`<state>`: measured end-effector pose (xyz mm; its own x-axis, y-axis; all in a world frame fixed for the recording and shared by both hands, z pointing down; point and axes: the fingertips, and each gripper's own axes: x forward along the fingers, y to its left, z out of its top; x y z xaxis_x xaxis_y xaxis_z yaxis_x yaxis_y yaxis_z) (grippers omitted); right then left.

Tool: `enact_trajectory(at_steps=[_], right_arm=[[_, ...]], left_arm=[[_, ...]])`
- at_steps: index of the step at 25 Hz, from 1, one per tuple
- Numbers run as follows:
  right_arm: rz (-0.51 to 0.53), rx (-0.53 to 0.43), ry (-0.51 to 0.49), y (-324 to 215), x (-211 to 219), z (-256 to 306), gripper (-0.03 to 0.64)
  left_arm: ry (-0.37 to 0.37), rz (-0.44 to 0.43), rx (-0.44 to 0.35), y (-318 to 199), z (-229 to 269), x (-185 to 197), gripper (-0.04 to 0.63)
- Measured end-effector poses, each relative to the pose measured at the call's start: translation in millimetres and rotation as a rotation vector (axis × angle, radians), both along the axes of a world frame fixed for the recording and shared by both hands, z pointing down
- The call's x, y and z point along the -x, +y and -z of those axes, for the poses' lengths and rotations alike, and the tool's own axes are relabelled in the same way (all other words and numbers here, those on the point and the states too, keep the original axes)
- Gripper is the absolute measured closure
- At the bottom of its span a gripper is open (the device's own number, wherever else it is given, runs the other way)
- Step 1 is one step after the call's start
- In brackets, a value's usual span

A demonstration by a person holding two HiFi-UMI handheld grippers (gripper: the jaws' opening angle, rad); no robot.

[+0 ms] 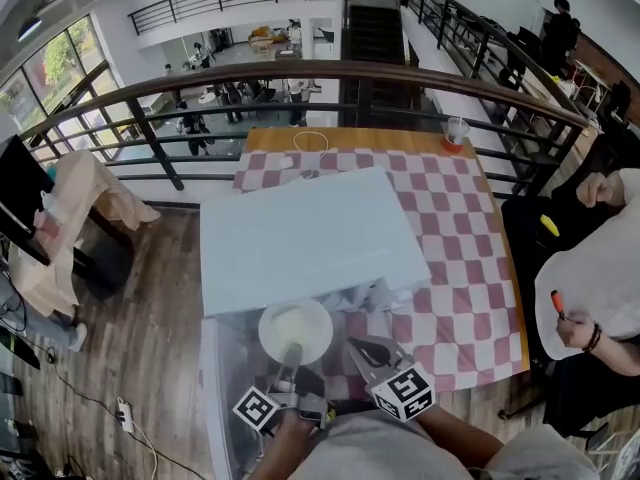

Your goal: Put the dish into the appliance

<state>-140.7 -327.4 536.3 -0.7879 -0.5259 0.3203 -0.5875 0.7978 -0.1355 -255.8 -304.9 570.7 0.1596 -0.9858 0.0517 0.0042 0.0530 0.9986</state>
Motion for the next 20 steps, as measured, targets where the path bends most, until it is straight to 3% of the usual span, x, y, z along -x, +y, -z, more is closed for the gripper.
enact_trajectory(at_steps=[20], right_arm=[[-0.012, 0.026, 0.0, -45.2, -19.9, -14.7, 0.618]], left_arm=[[0.004, 0.061, 0.124, -83.4, -79.7, 20.8, 0.566]])
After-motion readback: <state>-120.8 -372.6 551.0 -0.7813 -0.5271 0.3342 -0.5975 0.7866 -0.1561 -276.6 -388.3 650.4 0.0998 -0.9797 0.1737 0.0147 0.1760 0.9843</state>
